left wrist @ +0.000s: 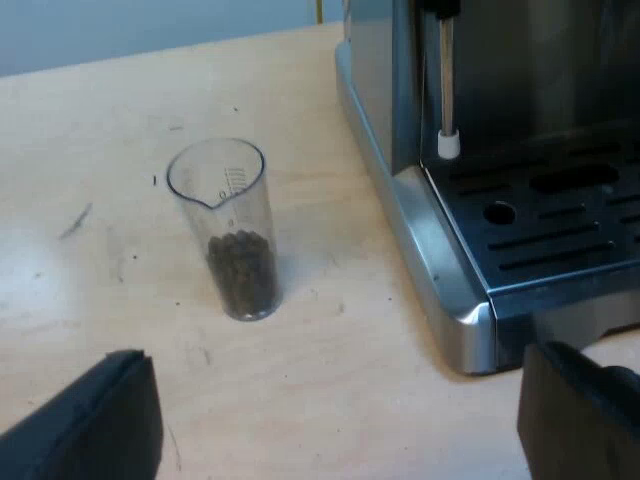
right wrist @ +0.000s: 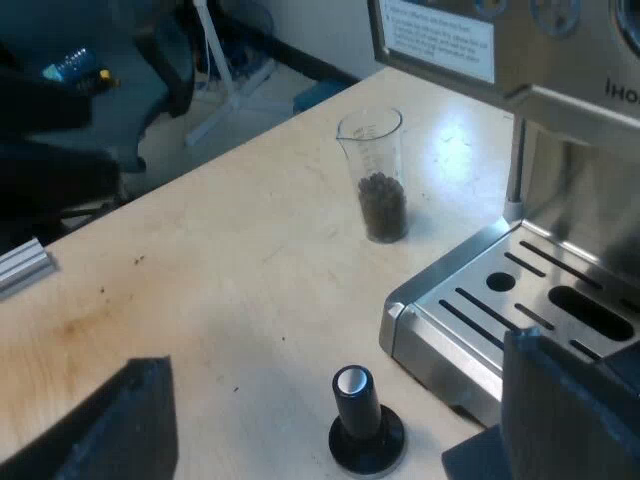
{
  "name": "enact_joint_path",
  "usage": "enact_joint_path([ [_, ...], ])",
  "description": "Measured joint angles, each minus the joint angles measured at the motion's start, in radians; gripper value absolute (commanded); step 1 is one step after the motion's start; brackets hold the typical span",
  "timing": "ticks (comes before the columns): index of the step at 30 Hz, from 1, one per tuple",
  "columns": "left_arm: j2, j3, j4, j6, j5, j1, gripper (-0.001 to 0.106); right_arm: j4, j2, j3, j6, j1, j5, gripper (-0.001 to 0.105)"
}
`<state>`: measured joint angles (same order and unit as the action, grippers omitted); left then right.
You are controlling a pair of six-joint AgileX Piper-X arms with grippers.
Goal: Pour the beans into the coffee machine
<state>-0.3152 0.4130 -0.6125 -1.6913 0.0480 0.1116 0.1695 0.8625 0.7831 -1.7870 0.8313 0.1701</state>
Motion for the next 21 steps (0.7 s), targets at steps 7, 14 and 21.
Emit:
enact_joint_path([
  [7, -0.062, -0.065, 0.101, 0.000, -0.001, 0.000, 0.105, -0.001, 0.000, 0.000, 0.000, 0.000, -0.002, 0.068],
  [14, -0.133, -0.106, 0.208, -0.016, 0.025, 0.000, 0.105, -0.001, 0.000, 0.000, 0.000, 0.000, -0.002, 0.068],
  [21, -0.255, -0.107, 0.305, -0.028, 0.118, -0.075, 0.105, -0.001, 0.000, 0.000, 0.000, 0.000, -0.002, 0.068],
])
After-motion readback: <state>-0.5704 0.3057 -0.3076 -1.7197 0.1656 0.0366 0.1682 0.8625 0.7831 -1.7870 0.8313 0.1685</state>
